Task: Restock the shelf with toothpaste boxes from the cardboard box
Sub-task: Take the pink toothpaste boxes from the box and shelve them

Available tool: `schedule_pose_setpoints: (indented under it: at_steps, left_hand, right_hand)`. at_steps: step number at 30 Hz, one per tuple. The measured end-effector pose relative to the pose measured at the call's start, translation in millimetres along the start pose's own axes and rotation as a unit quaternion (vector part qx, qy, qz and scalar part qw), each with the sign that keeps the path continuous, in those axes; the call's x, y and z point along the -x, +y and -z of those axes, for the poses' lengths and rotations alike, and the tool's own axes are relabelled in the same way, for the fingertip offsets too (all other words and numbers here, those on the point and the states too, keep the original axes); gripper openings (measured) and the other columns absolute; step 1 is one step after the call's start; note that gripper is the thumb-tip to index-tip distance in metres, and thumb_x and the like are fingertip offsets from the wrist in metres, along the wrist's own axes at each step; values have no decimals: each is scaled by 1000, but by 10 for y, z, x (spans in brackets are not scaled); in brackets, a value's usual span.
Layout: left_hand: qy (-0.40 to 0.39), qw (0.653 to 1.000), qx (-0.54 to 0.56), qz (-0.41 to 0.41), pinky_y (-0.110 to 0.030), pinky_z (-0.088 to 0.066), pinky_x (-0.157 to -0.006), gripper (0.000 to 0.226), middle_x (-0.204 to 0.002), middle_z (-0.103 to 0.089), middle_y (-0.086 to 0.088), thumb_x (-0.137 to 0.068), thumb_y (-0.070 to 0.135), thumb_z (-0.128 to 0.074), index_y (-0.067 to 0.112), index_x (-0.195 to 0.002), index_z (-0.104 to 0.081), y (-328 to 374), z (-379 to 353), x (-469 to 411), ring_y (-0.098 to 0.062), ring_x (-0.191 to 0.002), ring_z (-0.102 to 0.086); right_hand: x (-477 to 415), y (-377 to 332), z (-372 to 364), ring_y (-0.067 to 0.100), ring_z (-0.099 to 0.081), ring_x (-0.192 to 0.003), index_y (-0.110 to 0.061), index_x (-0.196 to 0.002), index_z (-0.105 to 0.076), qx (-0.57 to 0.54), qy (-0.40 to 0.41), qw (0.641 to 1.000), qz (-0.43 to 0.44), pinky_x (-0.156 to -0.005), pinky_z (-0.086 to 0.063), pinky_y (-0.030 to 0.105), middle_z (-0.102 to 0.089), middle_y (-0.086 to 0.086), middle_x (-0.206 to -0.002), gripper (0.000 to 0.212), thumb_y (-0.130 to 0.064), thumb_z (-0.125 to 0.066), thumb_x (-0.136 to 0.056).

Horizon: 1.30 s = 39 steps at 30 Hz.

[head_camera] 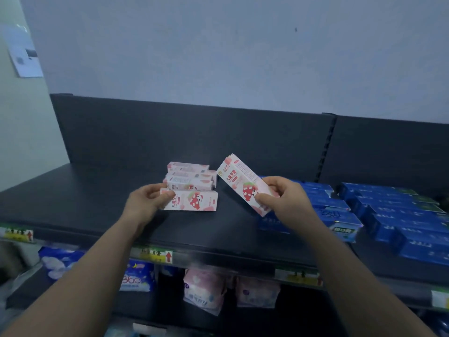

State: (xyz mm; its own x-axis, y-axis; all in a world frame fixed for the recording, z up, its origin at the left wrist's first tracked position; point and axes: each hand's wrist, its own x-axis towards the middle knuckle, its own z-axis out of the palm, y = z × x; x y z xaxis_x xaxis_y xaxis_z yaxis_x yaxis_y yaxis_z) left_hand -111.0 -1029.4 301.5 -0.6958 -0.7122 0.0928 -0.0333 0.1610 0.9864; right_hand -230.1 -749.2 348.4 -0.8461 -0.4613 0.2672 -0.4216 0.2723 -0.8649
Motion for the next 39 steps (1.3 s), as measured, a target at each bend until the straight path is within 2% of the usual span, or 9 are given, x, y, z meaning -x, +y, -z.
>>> schedule_pose_setpoints:
  at_steps: [6, 10, 14, 19, 25, 27, 30, 34, 39]
  left_hand:
    - [-36, 996, -83, 7, -39, -54, -91, 41, -106, -68, -5, -70, 15, -85, 17, -108, -69, -72, 143, -418, -19, -92, -68]
    - [-57, 992, -117, -2, -22, -49, -68, 35, -91, -62, -5, -77, 4, -78, 9, -109, -64, -76, 180, -599, -16, -75, -62]
    - [-91, 988, -125, -7, -19, -46, -69, 32, -85, -61, -1, -78, 6, -77, 10, -105, -61, -73, 261, -744, -15, -78, -62]
    - [-132, 982, -137, -23, -15, -44, -67, 36, -97, -63, -7, -79, 6, -76, 13, -108, -55, -62, 396, -852, -14, -81, -60]
    - [-168, 975, -139, -40, -8, -43, -60, 39, -93, -64, 2, -83, 2, -70, 19, -111, -51, -61, 446, -865, -4, -78, -60]
    - [-155, 979, -127, -41, -8, -43, -60, 33, -94, -61, 5, -86, 5, -67, 20, -111, -51, -48, 467, -837, -5, -82, -59]
    - [-103, 985, -126, -51, -21, -40, -77, 36, -108, -59, 3, -90, 16, -63, 15, -125, -54, -55, 516, -828, -12, -97, -56]
    - [-65, 988, -114, -80, -14, -36, -65, 33, -98, -56, 11, -92, 17, -57, 12, -125, -58, -56, 561, -776, 2, -83, -51]
    - [-57, 980, -129, -140, -10, -38, -67, 26, -98, -60, 10, -92, 16, -58, 13, -117, -61, 0, 575, -591, 2, -84, -54]
  right_hand:
    - [-219, -21, -161, 12, -67, -86, -26, -103, -66, 21, -10, 1000, -14, -73, -58, 36, -70, -9, -96, 22, -15, -70, -83]
    - [-313, -71, -299, 12, -67, -87, -29, -98, -67, 38, -5, 999, -23, -79, -57, 39, -71, -9, -95, 21, -16, -71, -83]
    - [-372, -123, -448, 13, -69, -85, -28, -97, -69, 58, -22, 997, -42, -82, -56, 41, -73, -8, -90, 21, -15, -73, -81]
    - [-370, -261, -642, 9, -65, -87, -28, -99, -71, 105, -57, 992, -51, -78, -53, 29, -71, -11, -92, 22, -14, -72, -82]
    - [-366, -282, -961, 10, -65, -96, -25, -106, -70, 122, -108, 985, -50, -88, -53, 29, -71, -8, -102, 26, -13, -72, -83]
    - [-381, -293, -1052, 8, -64, -97, -23, -113, -69, 149, -126, 980, -48, -88, -51, 24, -68, -9, -109, 31, -14, -73, -83]
    - [-407, -272, -1217, 11, -62, -102, -19, -121, -64, 189, -114, 974, -54, -88, -50, 24, -62, -4, -120, 43, -16, -75, -80]
    - [-422, -253, -1401, 13, -58, -100, -20, -118, -58, 209, -58, 974, -66, -75, -46, 16, -56, -2, -118, 44, -16, -76, -78]
    - [-342, -329, -1456, 11, -53, -105, -19, -125, -54, 221, -14, 972, -74, -89, -41, 20, -51, -1, -124, 54, -21, -79, -76]
